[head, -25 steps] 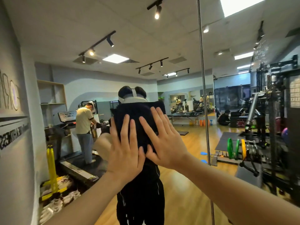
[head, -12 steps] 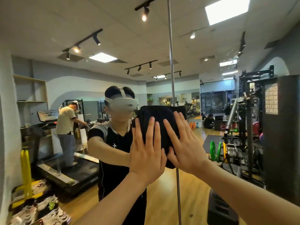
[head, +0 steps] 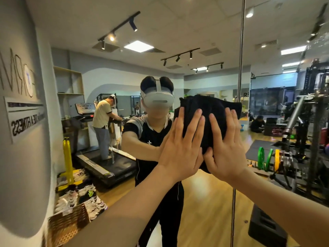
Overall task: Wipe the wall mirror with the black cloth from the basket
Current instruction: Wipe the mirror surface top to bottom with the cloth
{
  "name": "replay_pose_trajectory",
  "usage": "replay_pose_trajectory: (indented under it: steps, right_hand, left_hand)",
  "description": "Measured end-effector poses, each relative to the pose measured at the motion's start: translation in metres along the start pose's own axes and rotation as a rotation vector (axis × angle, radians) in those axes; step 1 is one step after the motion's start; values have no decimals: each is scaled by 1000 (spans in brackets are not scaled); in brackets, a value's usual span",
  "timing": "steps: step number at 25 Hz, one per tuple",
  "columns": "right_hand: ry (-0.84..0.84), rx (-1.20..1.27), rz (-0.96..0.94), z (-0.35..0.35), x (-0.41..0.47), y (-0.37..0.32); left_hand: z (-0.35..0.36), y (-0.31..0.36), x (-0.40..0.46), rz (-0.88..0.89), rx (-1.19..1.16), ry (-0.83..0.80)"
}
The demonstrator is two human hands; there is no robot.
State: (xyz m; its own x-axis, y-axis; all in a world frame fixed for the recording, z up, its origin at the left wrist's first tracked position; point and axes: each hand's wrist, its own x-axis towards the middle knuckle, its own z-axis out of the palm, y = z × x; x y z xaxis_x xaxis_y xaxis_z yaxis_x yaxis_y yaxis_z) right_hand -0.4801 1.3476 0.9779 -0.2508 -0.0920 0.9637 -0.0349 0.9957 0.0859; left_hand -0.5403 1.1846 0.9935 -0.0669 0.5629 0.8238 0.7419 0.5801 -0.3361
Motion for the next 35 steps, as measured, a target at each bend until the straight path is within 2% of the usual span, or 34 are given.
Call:
replay_pose_trajectory:
  steps: [11, 21, 26, 30, 35]
  right_hand:
    - [62, 63, -3, 65, 25, -154]
    - [62, 120, -43, 127, 58, -319]
    - [81, 119, -82, 156, 76, -399]
    - [10, 93, -113, 178, 91, -462]
    - [-2, 57, -137, 197, 104, -508]
  left_hand:
    - [-54, -137, -87, 33, 3, 26]
    - [-116, -282, -185, -29, 210, -55]
    - [-147, -348, -230, -43, 270, -45]
    - [-171, -400, -268, -99, 309, -17]
    - [-189, -440, -291, -89, 396, -15]
